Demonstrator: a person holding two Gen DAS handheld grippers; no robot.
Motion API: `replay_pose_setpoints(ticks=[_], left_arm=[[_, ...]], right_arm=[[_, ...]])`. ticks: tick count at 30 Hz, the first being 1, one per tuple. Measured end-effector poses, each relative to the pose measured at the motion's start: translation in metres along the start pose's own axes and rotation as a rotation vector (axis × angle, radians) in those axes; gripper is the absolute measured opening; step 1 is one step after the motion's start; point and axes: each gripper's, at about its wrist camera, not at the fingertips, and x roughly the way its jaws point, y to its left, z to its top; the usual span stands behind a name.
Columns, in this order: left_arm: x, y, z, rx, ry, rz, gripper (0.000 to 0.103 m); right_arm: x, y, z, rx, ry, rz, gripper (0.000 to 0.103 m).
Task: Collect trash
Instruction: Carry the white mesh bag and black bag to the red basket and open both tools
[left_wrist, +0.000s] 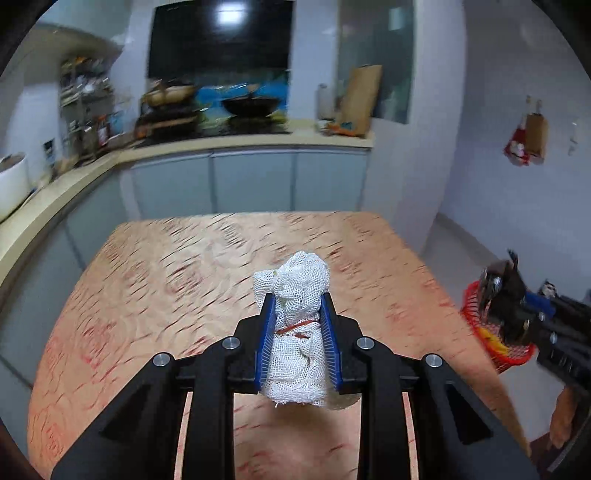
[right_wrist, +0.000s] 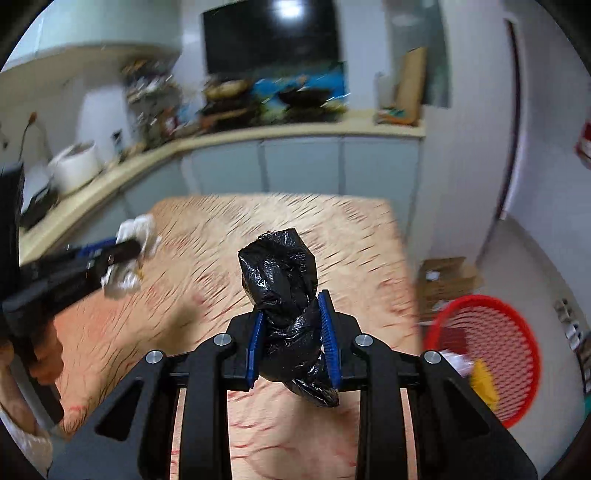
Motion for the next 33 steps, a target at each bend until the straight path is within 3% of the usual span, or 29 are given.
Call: replay_pose_setpoints(ticks=[10, 18, 27, 29, 33], left_arm=[[0.032, -0.123, 0.026, 0.130, 0.009, -0.250, 0.023], [0.080, -0.218, 0.013, 0.223, 0.123, -0.417, 0.023], [0.123, -0.265, -0.004, 0.291, 0.225, -0.445, 0.024], [0.126, -0.267, -0.005, 0.289, 0.238, -0.456, 0.028], [0.132, -0.268, -0.005, 0.280, 0.248, -0.453, 0.047]], right_arm=[[-0.032, -0.117, -0.007, 0.174, -0.014, -0.189, 0.027], [-0.026, -0.165, -0.037, 0.278, 0.068, -0.255, 0.027], [-0.005, -0.190, -0.063, 0.336, 0.139, -0.275, 0.029], [-0.002, -0.192, -0.066, 0.343, 0.148, -0.259, 0.030], [0.006, -0.199, -0.070, 0.362, 0.162, -0.233, 0.048]])
